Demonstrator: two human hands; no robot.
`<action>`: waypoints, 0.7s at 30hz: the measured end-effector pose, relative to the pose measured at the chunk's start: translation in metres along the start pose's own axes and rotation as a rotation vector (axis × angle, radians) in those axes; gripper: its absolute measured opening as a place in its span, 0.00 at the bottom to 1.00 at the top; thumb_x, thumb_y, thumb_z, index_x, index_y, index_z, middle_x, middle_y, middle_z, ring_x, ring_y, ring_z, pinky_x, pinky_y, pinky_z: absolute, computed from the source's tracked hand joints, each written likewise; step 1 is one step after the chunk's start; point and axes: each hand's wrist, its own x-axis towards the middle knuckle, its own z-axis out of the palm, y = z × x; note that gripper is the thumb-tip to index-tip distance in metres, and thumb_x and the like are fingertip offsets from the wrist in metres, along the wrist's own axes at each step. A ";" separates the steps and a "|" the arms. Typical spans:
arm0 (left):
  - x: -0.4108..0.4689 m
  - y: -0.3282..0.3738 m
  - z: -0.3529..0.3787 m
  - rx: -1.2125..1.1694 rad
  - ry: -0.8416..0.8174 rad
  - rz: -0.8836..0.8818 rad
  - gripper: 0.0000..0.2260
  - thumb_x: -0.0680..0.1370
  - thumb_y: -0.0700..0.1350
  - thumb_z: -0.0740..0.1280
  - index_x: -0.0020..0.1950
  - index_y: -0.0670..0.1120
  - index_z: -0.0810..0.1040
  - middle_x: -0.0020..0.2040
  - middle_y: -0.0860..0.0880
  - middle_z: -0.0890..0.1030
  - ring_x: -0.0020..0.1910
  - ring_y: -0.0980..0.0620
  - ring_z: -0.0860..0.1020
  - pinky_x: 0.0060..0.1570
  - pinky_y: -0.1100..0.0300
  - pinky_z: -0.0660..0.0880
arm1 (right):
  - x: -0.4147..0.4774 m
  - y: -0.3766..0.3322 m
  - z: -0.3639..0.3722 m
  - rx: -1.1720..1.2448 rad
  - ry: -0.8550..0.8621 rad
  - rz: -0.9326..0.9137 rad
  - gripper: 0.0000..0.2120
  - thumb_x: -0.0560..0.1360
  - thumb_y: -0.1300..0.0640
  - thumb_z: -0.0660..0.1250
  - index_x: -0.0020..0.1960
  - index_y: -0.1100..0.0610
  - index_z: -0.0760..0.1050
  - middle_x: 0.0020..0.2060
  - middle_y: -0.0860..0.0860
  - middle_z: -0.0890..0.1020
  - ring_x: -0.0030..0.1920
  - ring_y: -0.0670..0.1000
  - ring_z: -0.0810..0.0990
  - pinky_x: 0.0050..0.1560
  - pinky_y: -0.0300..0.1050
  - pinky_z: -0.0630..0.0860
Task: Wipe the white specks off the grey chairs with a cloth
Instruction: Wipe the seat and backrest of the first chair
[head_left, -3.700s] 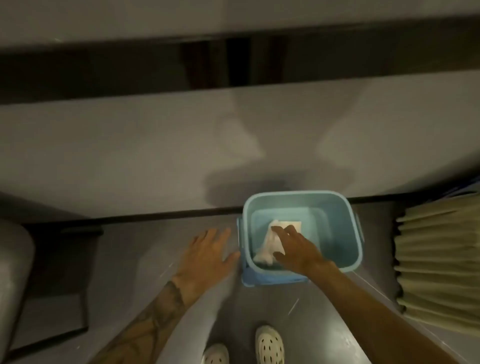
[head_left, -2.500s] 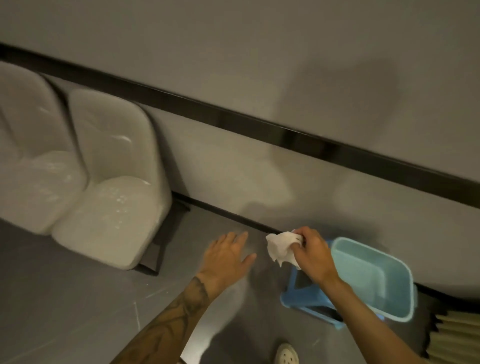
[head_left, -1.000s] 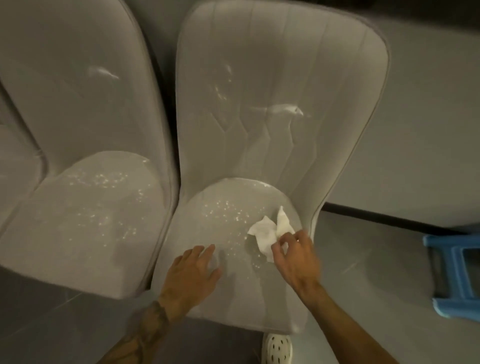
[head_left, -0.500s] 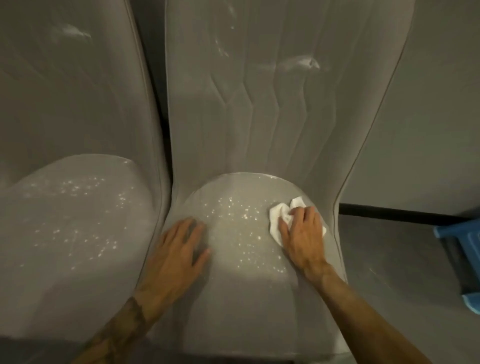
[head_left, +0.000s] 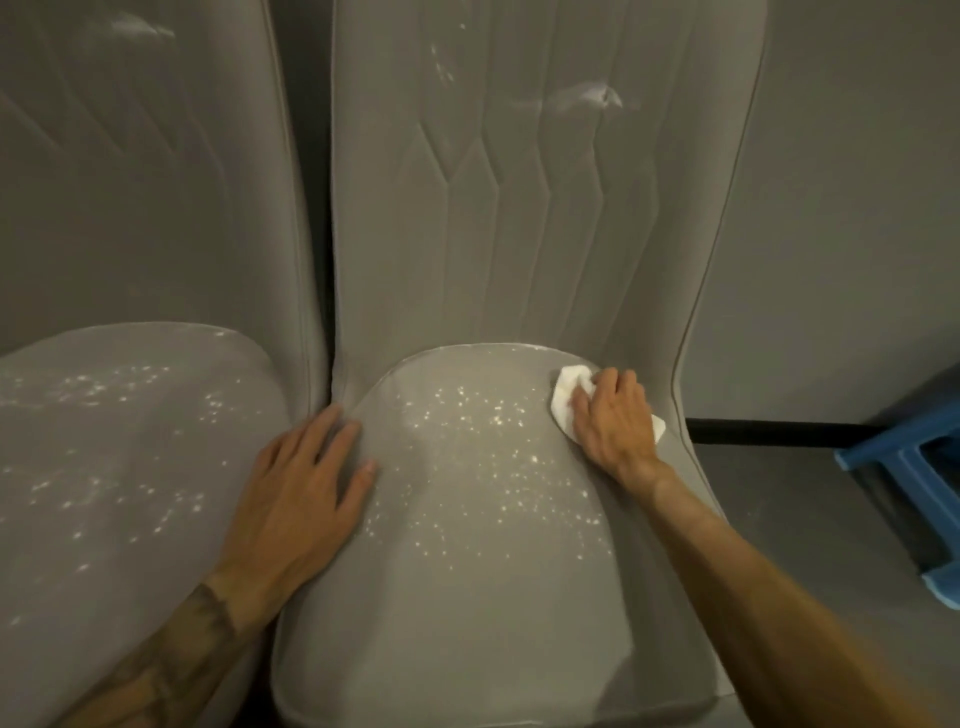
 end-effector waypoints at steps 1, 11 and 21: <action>0.000 0.000 0.001 -0.006 0.010 0.002 0.33 0.83 0.64 0.48 0.78 0.46 0.71 0.81 0.44 0.67 0.77 0.44 0.69 0.77 0.47 0.62 | -0.005 -0.009 0.004 0.026 -0.003 -0.034 0.14 0.83 0.54 0.56 0.57 0.65 0.70 0.54 0.63 0.74 0.53 0.61 0.72 0.57 0.54 0.68; 0.000 -0.002 0.006 -0.034 0.030 0.034 0.32 0.83 0.61 0.48 0.78 0.44 0.71 0.80 0.42 0.68 0.77 0.42 0.69 0.77 0.45 0.62 | 0.003 0.006 0.001 -0.095 -0.055 0.140 0.17 0.84 0.52 0.53 0.62 0.64 0.68 0.60 0.63 0.72 0.57 0.63 0.72 0.60 0.56 0.68; -0.004 -0.004 0.010 -0.037 0.039 0.041 0.31 0.84 0.62 0.47 0.80 0.46 0.68 0.82 0.43 0.64 0.79 0.45 0.65 0.80 0.48 0.57 | 0.009 -0.002 0.009 -0.003 -0.023 0.094 0.17 0.83 0.53 0.56 0.60 0.66 0.69 0.57 0.66 0.73 0.56 0.66 0.73 0.59 0.59 0.68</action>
